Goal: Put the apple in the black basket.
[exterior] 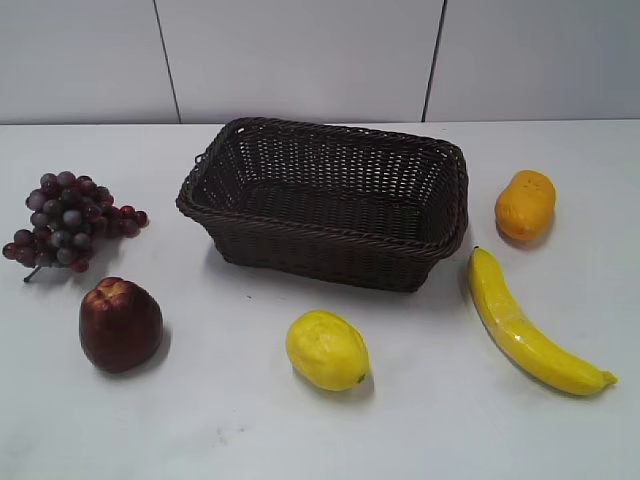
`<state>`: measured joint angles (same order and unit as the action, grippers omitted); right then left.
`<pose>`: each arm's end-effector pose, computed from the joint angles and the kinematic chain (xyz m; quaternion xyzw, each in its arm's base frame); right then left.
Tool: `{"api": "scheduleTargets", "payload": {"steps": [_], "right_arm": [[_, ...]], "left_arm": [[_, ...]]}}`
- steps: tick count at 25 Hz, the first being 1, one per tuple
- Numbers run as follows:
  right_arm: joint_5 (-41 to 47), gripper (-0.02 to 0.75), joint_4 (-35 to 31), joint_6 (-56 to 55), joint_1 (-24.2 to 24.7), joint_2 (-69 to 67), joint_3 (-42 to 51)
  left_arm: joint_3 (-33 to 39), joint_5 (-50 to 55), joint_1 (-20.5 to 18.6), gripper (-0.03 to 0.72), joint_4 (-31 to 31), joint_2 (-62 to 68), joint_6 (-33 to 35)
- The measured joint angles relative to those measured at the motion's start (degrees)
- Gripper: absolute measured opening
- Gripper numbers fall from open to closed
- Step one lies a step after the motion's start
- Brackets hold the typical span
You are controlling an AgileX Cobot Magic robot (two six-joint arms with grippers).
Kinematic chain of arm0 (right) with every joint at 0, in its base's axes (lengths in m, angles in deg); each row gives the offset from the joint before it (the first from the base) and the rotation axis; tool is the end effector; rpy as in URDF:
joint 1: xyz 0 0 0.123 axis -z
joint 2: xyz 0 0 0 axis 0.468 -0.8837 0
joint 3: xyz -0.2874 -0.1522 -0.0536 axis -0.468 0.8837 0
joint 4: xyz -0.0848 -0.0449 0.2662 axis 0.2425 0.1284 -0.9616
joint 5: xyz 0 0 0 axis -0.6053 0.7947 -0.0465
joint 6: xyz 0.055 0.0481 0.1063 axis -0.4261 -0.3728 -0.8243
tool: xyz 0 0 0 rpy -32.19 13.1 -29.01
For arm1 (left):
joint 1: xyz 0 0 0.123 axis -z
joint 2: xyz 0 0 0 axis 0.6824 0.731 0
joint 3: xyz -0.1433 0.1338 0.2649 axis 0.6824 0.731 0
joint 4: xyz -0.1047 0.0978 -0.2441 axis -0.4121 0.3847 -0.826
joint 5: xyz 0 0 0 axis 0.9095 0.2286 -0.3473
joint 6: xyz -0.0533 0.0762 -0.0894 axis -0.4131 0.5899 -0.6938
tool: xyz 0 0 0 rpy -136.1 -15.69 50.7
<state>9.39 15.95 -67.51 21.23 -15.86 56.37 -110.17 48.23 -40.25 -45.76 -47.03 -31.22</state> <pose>0.0138 -0.0105 0.2773 -0.0048 0.8458 0.0041 0.5334 0.0102 -0.0158 0.2671 0.0832 0.8573 -0.0448 0.5061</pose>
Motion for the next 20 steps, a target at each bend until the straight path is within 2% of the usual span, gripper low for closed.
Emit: {"api": "scheduleTargets", "payload": {"steps": [15,20], "right_arm": [[0.0,0.588,0.0,0.0,0.0,0.0,0.0],[0.0,0.588,0.0,0.0,0.0,0.0,0.0]], "left_arm": [[0.0,0.0,0.0,0.631,-0.1,0.0,0.0],[-1.4,-3.5,0.0,0.628,-2.5,2.7,0.0]]}}
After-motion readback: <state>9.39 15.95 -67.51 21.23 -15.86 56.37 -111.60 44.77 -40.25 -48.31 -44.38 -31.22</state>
